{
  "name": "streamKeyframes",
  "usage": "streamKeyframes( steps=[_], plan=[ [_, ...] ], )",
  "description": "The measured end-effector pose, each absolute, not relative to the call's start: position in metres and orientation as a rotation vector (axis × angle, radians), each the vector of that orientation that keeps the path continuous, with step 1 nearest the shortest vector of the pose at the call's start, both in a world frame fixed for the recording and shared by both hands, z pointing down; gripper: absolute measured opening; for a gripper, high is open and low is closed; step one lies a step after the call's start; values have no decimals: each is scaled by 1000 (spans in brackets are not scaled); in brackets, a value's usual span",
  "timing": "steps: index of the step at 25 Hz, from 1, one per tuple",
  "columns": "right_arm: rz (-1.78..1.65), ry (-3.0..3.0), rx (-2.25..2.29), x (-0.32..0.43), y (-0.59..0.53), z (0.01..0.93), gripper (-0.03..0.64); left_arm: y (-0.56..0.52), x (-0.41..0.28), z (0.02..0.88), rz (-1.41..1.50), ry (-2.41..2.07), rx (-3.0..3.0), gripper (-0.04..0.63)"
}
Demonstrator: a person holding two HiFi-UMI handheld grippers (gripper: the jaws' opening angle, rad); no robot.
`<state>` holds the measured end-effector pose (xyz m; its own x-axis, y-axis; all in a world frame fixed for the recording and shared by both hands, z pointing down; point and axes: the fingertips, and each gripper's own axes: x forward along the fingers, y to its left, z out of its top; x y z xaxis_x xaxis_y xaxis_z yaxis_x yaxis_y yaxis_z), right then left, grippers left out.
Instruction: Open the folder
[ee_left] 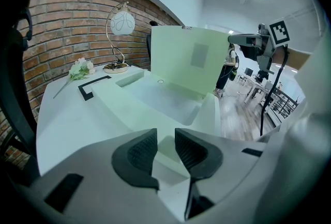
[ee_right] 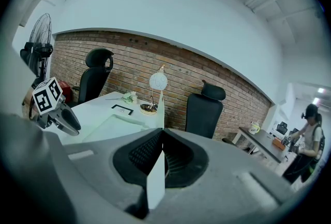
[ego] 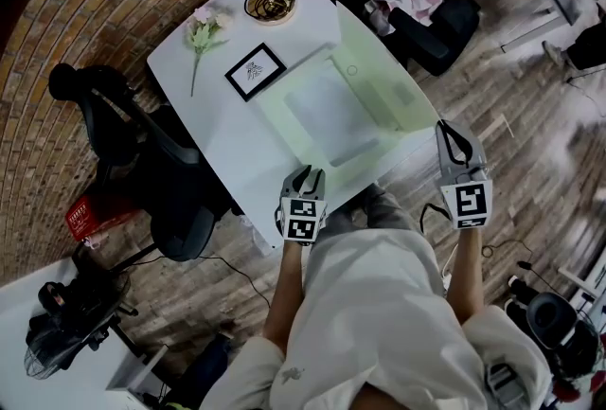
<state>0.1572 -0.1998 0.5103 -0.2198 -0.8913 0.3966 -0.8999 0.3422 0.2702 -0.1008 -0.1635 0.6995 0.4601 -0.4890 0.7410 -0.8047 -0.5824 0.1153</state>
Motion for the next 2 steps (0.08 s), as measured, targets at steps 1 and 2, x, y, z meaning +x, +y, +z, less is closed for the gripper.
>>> streamKeyframes(
  steps=[1,2],
  plan=[
    [24,-2128,1563,157,-200,510,8,-164,-101,699,930,-1082,2262,103],
    [23,-2127,1564,157,-200,510,8,-164,-101,699,926,-1082,2265,103]
  ],
)
